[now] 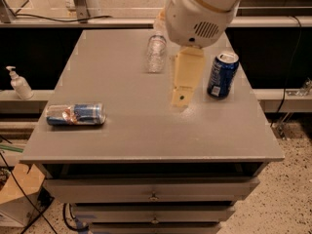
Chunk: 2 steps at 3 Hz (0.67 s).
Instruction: Place redbull can upright
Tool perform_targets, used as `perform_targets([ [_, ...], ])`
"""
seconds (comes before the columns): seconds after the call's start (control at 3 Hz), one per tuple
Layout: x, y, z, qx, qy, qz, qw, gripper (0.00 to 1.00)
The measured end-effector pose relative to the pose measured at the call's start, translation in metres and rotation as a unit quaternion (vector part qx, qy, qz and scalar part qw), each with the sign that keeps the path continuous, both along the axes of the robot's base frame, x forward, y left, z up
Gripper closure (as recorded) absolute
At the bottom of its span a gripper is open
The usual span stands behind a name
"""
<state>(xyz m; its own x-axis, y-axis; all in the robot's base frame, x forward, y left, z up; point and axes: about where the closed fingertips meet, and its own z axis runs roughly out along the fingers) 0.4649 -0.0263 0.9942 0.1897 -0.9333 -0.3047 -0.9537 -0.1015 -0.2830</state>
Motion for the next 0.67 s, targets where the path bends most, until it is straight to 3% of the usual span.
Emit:
perform_targets([
  [0.67, 0.011, 0.107, -0.024, 0.000, 0.021, 0.093, 0.9955, 0.00],
])
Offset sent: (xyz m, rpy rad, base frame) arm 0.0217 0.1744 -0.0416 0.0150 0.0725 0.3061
